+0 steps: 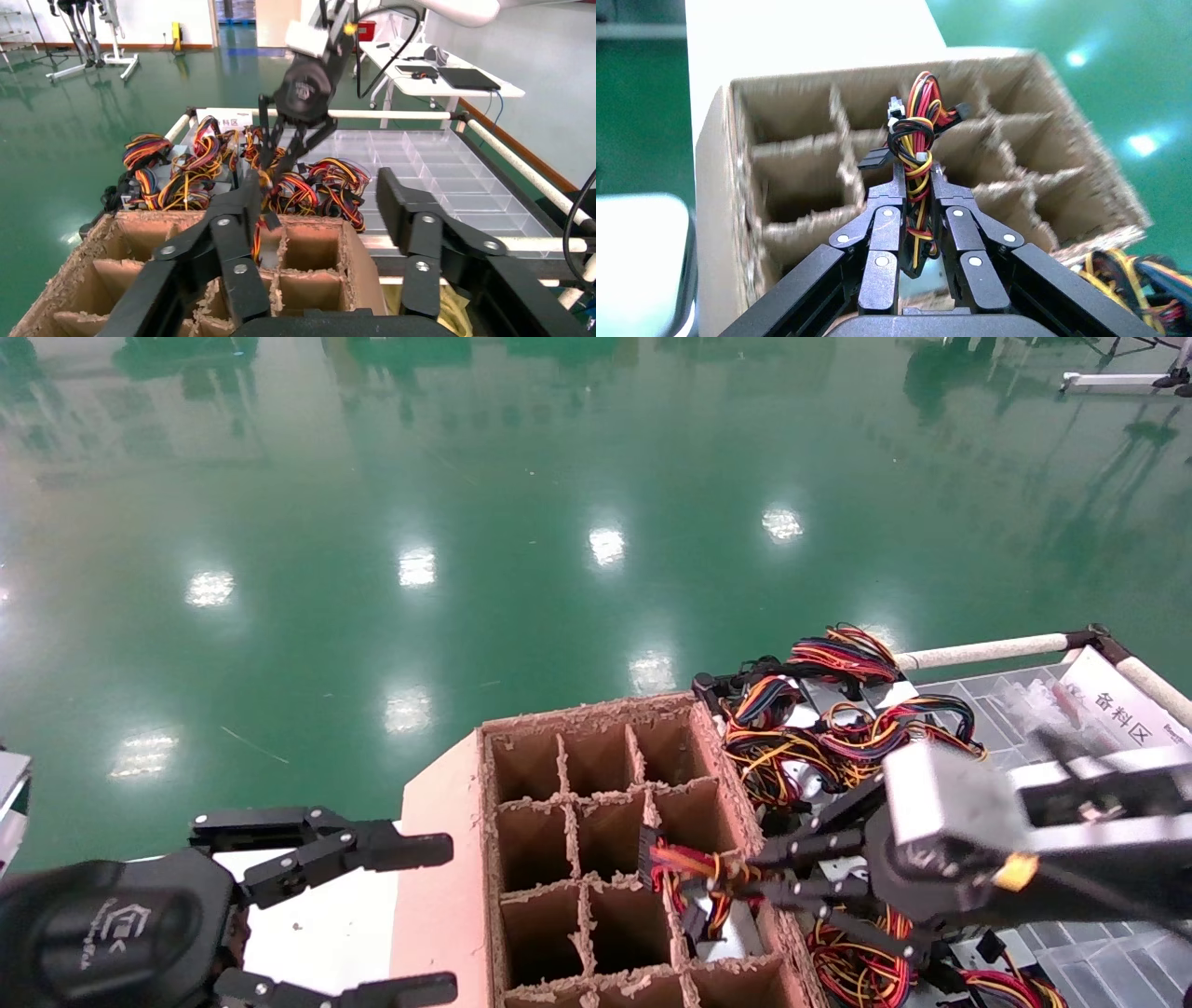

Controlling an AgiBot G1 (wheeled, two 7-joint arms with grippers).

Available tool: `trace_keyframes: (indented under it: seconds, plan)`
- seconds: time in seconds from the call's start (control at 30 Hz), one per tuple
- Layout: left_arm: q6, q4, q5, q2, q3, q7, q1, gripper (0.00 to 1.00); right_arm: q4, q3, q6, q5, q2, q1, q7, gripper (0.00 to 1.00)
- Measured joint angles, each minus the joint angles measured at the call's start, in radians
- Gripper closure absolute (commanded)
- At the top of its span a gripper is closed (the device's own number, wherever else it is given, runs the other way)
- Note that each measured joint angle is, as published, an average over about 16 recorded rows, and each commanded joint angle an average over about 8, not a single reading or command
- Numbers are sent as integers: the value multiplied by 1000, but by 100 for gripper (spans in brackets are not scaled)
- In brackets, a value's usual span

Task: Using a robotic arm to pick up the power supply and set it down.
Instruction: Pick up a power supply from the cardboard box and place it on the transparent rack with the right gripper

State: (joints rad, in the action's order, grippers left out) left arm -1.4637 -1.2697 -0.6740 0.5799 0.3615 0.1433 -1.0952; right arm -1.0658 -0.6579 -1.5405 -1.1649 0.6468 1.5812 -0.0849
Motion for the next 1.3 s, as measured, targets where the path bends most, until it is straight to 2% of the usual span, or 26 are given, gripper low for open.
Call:
trace_keyframes:
  seconds: [0.33, 0.67, 0.9, 1.3]
  plan:
    - [0, 0, 0, 0, 0, 0, 0, 0, -25, 92, 30, 186, -70, -11, -51, 100]
    - [0, 0, 0, 0, 0, 0, 0, 0, -118, 179, 76, 301, -166, 23, -119, 100]
    - [0, 0, 0, 0, 0, 0, 0, 0, -163, 224, 72, 325, -247, 87, -170, 100]
    - [0, 0, 0, 0, 0, 0, 0, 0, -182, 248, -15, 268, -410, 221, -228, 100]
